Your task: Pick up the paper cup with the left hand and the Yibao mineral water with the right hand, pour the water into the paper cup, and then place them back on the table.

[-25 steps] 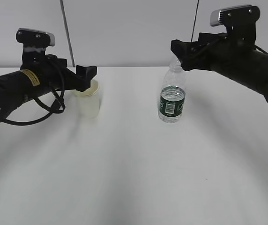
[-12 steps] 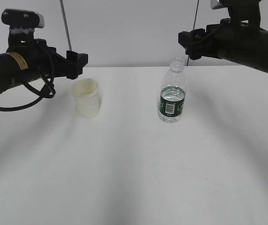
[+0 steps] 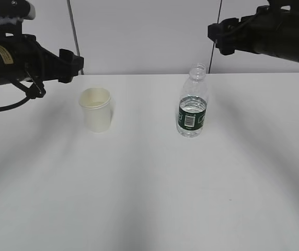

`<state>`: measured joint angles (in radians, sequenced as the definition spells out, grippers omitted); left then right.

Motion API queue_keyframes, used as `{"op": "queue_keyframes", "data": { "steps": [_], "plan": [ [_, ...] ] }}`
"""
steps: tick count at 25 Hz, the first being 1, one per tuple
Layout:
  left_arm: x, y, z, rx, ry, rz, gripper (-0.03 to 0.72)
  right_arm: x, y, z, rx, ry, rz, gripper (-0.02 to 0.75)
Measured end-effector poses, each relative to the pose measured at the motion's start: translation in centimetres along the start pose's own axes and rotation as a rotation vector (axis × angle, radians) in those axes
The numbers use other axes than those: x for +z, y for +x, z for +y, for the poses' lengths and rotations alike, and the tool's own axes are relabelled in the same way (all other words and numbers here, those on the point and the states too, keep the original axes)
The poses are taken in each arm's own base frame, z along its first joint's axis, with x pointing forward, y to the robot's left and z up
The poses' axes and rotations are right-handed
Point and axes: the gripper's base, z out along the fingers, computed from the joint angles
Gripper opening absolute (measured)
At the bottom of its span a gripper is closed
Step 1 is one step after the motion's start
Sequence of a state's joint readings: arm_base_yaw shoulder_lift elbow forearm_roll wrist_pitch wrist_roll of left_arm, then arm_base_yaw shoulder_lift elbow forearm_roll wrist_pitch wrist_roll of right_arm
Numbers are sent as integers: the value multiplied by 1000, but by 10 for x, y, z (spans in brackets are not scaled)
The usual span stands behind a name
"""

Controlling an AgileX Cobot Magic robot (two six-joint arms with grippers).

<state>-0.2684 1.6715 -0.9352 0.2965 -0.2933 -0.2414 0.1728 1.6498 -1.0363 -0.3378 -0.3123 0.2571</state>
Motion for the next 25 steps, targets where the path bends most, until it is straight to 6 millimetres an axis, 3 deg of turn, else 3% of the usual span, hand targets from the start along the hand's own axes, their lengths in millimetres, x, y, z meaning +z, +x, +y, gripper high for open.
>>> {"op": "queue_keyframes", "data": {
  "steps": [11,17,25],
  "plan": [
    [-37,-10,16,-48,-121,208,563,-32,-19,-9,10,105,194,591],
    [-56,-23,20,-93,-180,360,559,-62,-32,-12,35,161,284,589],
    [-79,-26,21,-172,-241,689,559,-109,-39,-12,116,223,459,586]
  ]
}}
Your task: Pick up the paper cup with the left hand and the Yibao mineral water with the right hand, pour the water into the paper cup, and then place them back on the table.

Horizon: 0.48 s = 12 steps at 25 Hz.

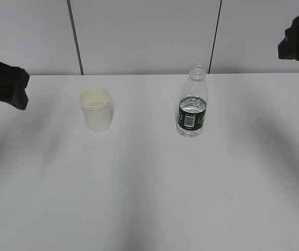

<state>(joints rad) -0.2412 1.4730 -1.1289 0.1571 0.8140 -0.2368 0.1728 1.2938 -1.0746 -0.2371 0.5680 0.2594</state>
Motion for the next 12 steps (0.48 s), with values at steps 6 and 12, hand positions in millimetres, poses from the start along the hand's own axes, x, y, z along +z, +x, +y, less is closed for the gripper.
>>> {"op": "queue_keyframes", "data": {
  "steps": [6,12],
  "plan": [
    [-7,15,-3,0,32,215,544,-21,15,-3,33,6,196,586],
    [-15,29,-3,20,43,365,531,-40,23,0,2,-34,404,586]
  ]
}}
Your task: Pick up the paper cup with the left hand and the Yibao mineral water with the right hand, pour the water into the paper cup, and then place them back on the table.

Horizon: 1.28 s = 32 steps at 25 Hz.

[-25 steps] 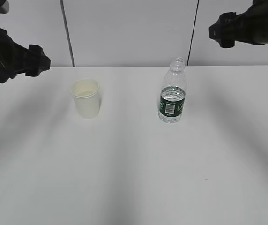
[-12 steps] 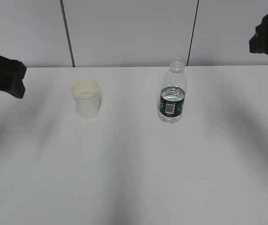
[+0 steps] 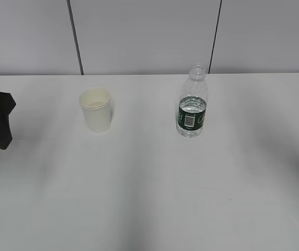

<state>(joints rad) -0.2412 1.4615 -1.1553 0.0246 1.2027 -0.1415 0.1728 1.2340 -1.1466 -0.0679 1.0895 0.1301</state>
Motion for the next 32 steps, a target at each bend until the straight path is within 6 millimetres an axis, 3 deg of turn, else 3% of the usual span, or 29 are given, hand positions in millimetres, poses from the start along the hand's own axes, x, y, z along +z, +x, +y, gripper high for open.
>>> {"op": "queue_keyframes", "data": {
  "steps": [5,9,16,23,32],
  "plan": [
    [-17,9,2,15,5,-41,528,-2,11,3,-36,-38,130,586],
    [-37,22,3,10,27,-109,521,-9,14,5,-43,-70,121,586],
    [-48,69,7,4,53,-147,517,-53,33,3,-66,-103,-20,586],
    [-61,119,12,2,86,-245,512,-89,78,-1,-64,-140,-150,586],
    [-92,174,20,3,118,-466,506,-101,147,-6,-108,-174,-260,586]
  ]
}}
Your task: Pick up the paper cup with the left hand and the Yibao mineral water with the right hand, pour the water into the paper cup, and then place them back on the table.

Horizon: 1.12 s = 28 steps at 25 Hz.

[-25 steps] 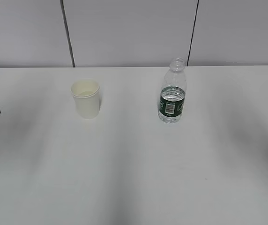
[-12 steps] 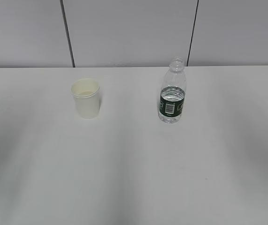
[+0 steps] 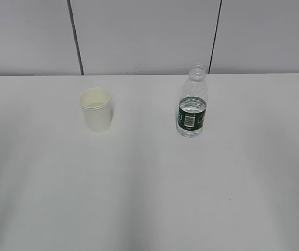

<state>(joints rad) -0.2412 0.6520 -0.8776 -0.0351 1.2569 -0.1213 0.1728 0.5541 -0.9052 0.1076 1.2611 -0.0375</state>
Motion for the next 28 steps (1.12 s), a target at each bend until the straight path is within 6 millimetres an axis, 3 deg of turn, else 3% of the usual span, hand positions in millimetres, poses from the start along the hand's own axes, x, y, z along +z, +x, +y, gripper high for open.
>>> {"op": "queue_keyframes", "data": {
  "steps": [7,15,22,28],
  "plan": [
    [-29,24,2,4,22,-141,506,-8,44,1,-63,0,-79,586],
    [-50,48,9,35,-11,-274,505,2,86,1,-125,0,-118,585],
    [-24,85,14,36,-13,-249,496,3,109,1,-140,7,-185,586],
    [-11,110,15,60,25,-324,496,15,119,-2,-142,25,-158,585]
  ]
}}
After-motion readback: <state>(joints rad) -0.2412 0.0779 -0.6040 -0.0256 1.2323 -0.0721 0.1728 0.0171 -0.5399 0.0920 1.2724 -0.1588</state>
